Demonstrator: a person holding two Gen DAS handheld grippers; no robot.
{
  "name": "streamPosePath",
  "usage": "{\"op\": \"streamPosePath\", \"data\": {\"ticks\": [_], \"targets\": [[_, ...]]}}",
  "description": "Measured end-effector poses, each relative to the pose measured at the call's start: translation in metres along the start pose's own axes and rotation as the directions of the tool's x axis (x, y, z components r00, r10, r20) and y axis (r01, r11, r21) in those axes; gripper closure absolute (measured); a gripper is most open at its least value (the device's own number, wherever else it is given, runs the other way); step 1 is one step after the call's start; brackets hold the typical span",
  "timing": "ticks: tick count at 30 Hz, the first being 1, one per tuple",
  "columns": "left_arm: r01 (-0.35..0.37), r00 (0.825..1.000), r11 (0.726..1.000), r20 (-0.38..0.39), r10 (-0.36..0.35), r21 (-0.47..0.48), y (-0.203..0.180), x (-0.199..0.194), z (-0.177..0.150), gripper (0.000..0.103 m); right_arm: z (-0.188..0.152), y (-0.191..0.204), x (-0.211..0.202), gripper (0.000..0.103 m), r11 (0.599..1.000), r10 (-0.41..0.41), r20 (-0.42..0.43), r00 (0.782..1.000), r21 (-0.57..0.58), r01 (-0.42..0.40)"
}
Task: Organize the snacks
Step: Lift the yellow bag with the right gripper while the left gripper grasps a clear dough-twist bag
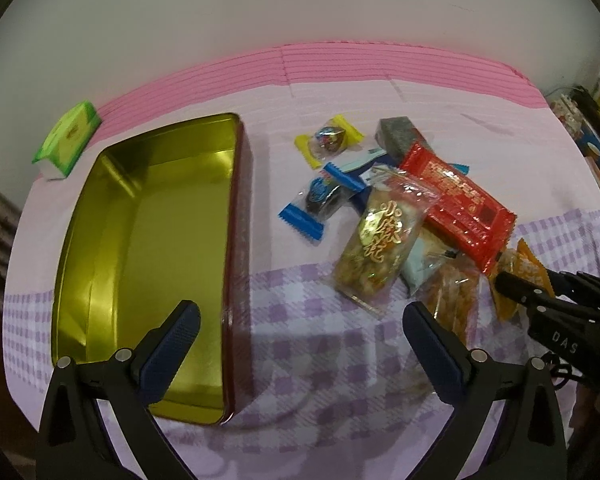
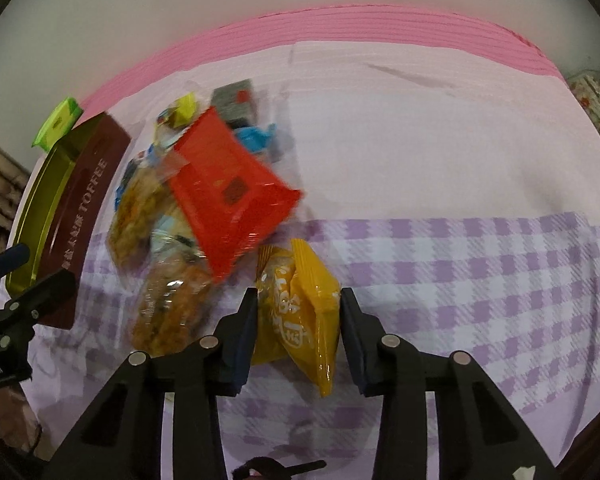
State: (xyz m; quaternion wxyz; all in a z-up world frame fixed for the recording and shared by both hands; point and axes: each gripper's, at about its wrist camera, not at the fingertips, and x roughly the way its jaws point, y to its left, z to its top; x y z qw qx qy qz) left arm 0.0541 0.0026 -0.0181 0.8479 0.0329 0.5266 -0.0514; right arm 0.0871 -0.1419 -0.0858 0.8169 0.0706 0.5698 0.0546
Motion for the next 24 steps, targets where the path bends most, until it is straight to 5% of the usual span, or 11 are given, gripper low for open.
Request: {"op": "streamPosePath", "data": {"ticks": [10, 24], "targets": [[0.03, 0.999, 0.995, -0.022, -0.028, 0.09, -0.019, 0.013, 0.022, 0.018, -0.001, -0.036, -0.007, 0.067, 0.997, -0.032, 0.013, 0.999, 0.075, 0.031], [0.107, 0.989, 0.987, -0.113, -0.094, 0.116, -0.031, 0.052, 0.053, 0.035, -0.001, -0.036, -0.009, 0.067, 0.995, -0.024, 0.019, 1.0, 0.093, 0.022]]}}
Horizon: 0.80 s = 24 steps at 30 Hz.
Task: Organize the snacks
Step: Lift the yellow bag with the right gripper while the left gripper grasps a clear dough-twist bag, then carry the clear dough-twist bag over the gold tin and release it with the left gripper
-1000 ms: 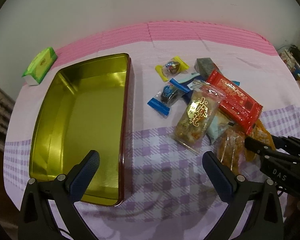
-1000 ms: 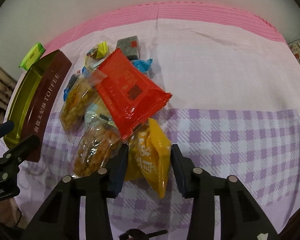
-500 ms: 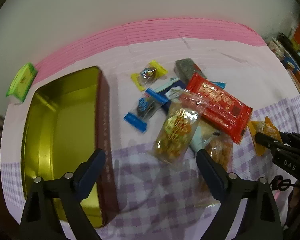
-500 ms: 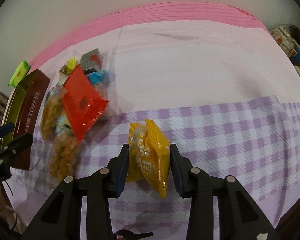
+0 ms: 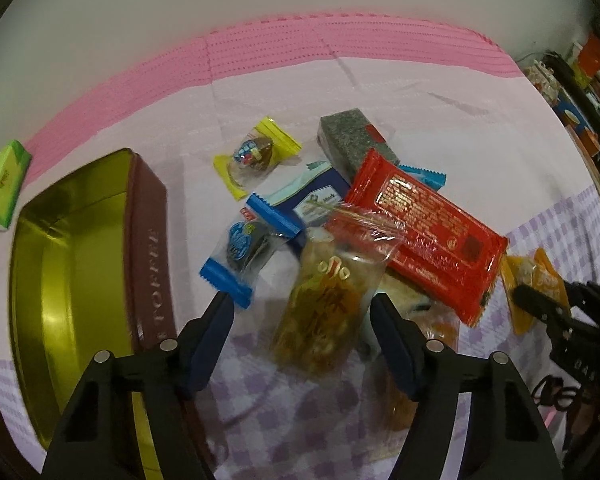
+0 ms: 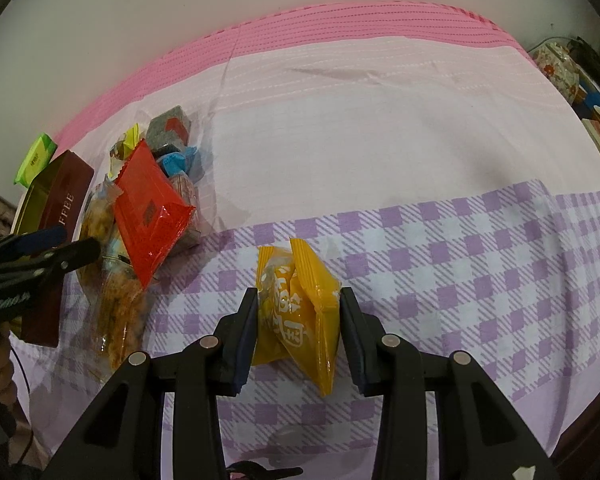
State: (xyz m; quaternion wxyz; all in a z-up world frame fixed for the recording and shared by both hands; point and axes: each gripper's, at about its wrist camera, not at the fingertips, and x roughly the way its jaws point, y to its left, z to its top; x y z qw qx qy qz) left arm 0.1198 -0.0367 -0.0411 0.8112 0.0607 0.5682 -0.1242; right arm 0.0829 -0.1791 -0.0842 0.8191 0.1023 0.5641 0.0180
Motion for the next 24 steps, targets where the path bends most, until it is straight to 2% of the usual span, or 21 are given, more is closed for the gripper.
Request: {"op": "streamPosePath", "data": {"ticks": [5, 8, 12, 24], "targets": [[0.022, 0.999, 0.999, -0.027, -0.023, -0.025, 0.003, 0.013, 0.006, 0.041, 0.0, -0.001, -0.002, 0.066, 1.0, -0.002, 0.0, 1.0, -0.003, 0.002], [0.051, 0.998, 0.998, -0.029, -0.052, -0.041, 0.004, 0.011, 0.006, 0.055, 0.0, -0.001, -0.002, 0.066, 1.0, -0.002, 0.001, 1.0, -0.003, 0.002], [0.048, 0.998, 0.998, -0.025, -0.049, -0.049, 0.001, 0.009, 0.005, 0.064, 0.0, -0.001, -0.002, 0.066, 1.0, -0.004, 0.0, 1.0, -0.005, 0.004], [0.073, 0.996, 0.992, -0.038, -0.077, -0.106, 0.013, -0.011, -0.017, 0.066, 0.001, 0.001, -0.001, 0.066, 1.0, -0.014, -0.001, 1.0, -0.009, 0.014]]}}
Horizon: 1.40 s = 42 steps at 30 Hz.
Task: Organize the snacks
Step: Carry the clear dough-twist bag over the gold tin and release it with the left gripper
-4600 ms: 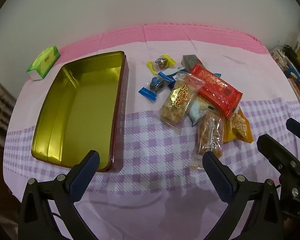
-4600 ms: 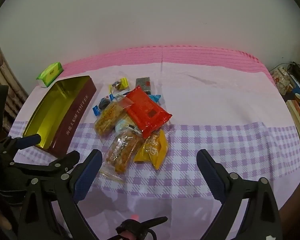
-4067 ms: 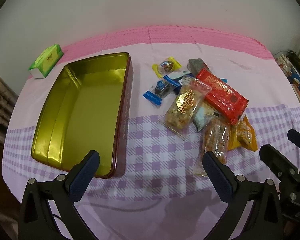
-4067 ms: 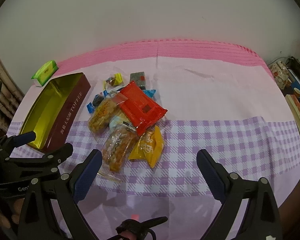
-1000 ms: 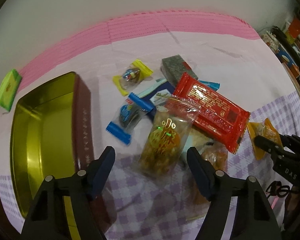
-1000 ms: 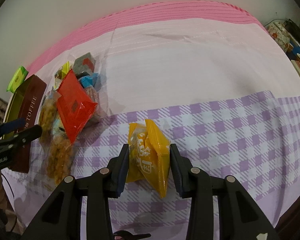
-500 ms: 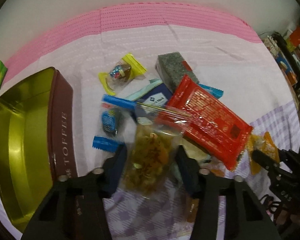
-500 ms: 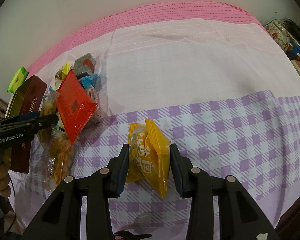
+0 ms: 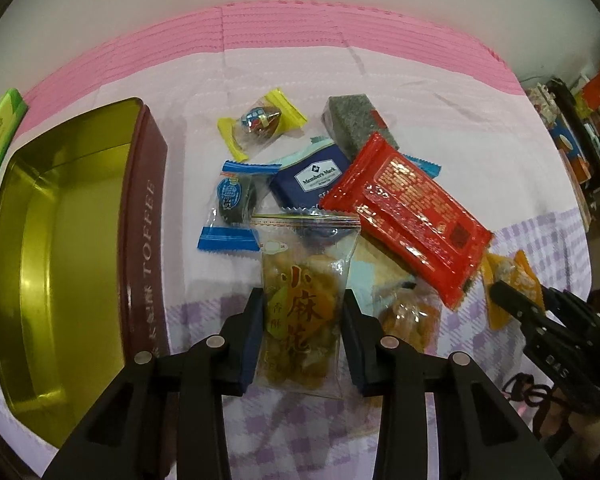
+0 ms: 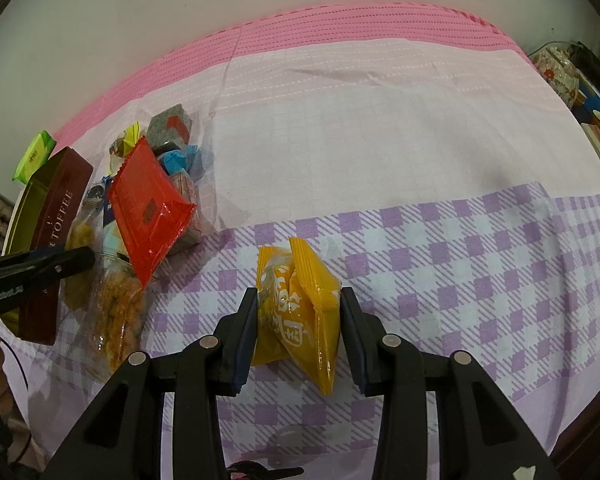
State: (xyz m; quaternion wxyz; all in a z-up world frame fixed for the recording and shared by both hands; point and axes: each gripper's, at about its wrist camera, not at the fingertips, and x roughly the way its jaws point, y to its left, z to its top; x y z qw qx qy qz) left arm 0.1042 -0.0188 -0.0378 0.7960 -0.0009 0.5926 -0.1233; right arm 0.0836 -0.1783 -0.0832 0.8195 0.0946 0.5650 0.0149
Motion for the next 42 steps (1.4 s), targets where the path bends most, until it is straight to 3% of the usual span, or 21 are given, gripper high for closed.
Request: {"op": "streamPosePath", "data": {"ticks": [9, 14, 21, 27, 42], "targets": [[0.004, 0.997, 1.0, 0.076, -0.003, -0.015, 0.016, -0.045, 0.004, 0.066, 0.001, 0.002, 0.001, 0.066, 1.0, -0.011, -0.002, 1.0, -0.008, 0.011], [-0.068, 0.99, 0.997, 0.121, 0.073, -0.047, 0.049, -0.064, 0.009, 0.066, 0.002, 0.001, 0.001, 0.066, 1.0, -0.016, -0.006, 1.0, -0.008, 0.015], [-0.195, 0.973, 0.967, 0.089, 0.212, -0.165, 0.127, -0.065, -0.001, 0.065, 0.002, 0.001, 0.002, 0.066, 1.0, -0.027, -0.007, 1.0, -0.015, 0.027], [-0.258, 0.961, 0.939, 0.044, 0.274, -0.228, 0.17, -0.055, -0.019, 0.065, 0.002, 0.003, 0.002, 0.066, 0.999, -0.043, -0.015, 0.999, -0.02, 0.043], [-0.314, 0.947, 0.92, -0.006, 0.321, -0.236, 0.19, -0.038, -0.042, 0.065, 0.004, 0.007, 0.004, 0.067, 0.998, -0.066, -0.023, 0.998, -0.023, 0.065]]}}
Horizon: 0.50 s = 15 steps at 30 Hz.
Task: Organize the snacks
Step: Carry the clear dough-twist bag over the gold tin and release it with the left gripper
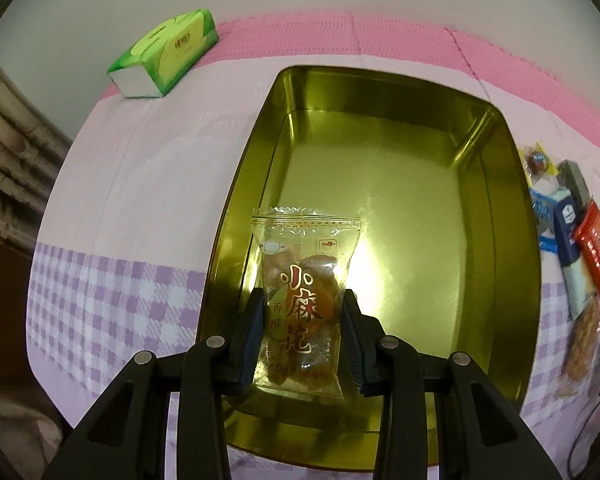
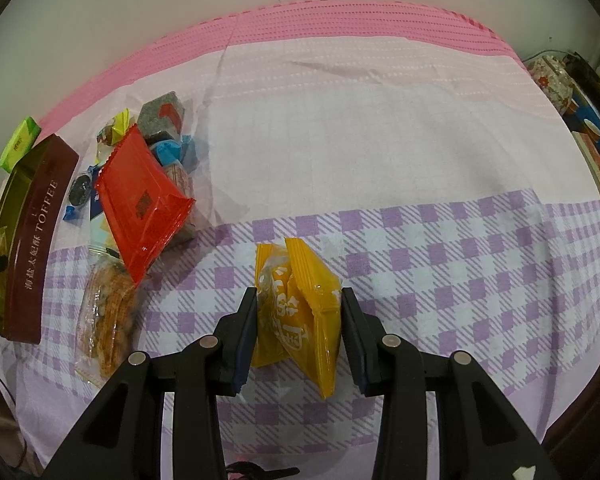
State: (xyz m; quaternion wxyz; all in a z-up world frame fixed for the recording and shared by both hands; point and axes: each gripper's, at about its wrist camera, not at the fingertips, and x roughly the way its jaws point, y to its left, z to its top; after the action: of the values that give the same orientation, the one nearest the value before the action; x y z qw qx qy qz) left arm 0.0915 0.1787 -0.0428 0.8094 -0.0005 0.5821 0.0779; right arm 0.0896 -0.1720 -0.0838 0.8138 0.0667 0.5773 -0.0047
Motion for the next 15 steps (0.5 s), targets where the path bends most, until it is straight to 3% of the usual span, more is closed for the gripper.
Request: {"op": "streamPosePath", "data": {"ticks": [15], "targets": [[-0.032, 0.999, 0.999, -0.018, 0.032, 0.008, 0.0, 0.011, -0.01, 0.065, -0.002, 0.0, -0.01, 0.068, 1.0, -0.005, 0.017, 1.0, -0.015, 0.005]]}}
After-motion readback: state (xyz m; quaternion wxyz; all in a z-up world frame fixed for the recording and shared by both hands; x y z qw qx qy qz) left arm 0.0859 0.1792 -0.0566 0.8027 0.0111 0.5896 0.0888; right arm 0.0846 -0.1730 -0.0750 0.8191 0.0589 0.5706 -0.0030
